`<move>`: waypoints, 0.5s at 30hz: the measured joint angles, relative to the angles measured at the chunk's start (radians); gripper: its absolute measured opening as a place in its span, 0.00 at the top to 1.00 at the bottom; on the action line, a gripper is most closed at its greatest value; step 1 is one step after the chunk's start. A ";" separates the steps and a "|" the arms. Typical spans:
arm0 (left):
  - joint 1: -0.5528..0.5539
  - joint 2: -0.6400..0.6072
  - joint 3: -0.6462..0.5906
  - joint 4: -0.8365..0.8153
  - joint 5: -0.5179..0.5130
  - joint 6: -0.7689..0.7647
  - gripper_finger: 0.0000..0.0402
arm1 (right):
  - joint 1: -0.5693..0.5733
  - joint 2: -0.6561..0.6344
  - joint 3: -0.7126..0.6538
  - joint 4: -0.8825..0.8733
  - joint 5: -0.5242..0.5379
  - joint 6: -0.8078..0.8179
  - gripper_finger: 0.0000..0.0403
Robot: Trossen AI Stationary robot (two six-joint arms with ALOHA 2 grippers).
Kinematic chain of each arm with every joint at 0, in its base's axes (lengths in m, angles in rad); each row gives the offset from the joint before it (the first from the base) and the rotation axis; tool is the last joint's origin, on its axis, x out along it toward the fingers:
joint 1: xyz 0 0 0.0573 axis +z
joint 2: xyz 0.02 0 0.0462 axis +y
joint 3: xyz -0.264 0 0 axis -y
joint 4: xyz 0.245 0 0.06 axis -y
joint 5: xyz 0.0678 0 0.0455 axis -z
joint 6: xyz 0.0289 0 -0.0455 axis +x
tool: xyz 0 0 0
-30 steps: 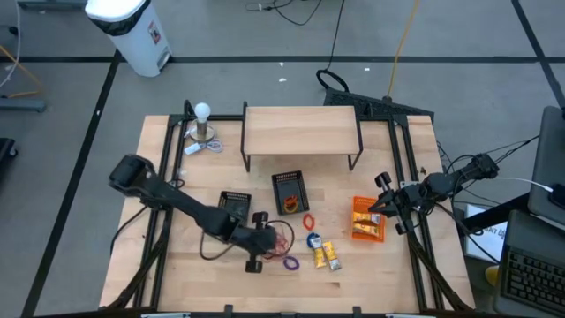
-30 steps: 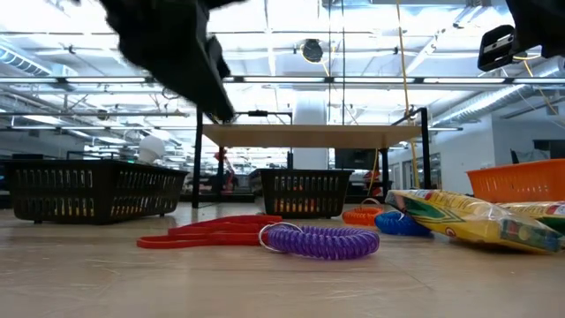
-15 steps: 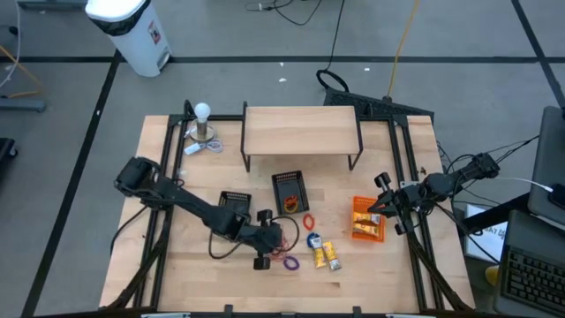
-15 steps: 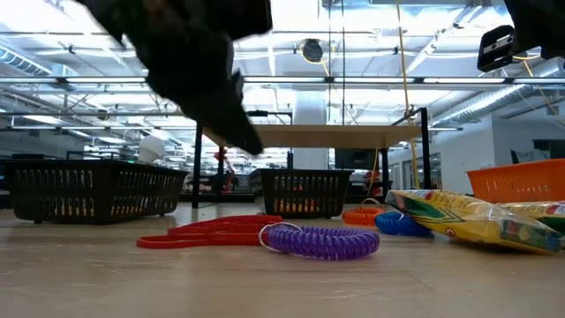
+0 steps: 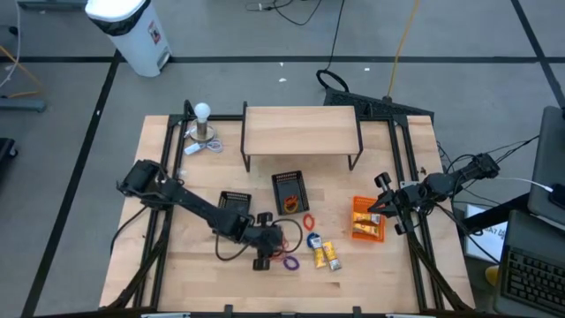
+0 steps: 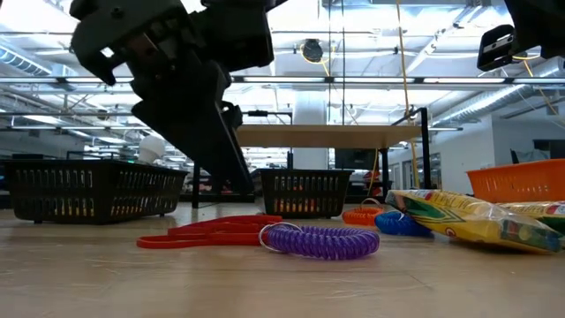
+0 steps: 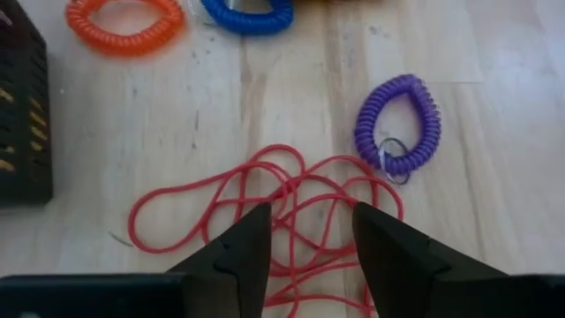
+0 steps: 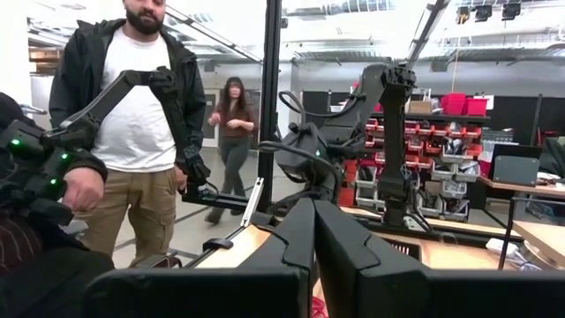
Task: Pick & Place Office Desk Supplies
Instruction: Put the red rubber band into the left black bin
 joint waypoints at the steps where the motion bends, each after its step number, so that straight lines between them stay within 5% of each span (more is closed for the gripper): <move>1: -0.001 0.008 0.000 0.004 -0.001 -0.002 0.60 | 0.000 0.000 0.000 0.001 0.000 -0.001 1.00; 15: 0.002 0.081 0.002 0.026 -0.002 -0.014 0.74 | 0.000 0.000 0.000 0.002 -0.003 0.000 1.00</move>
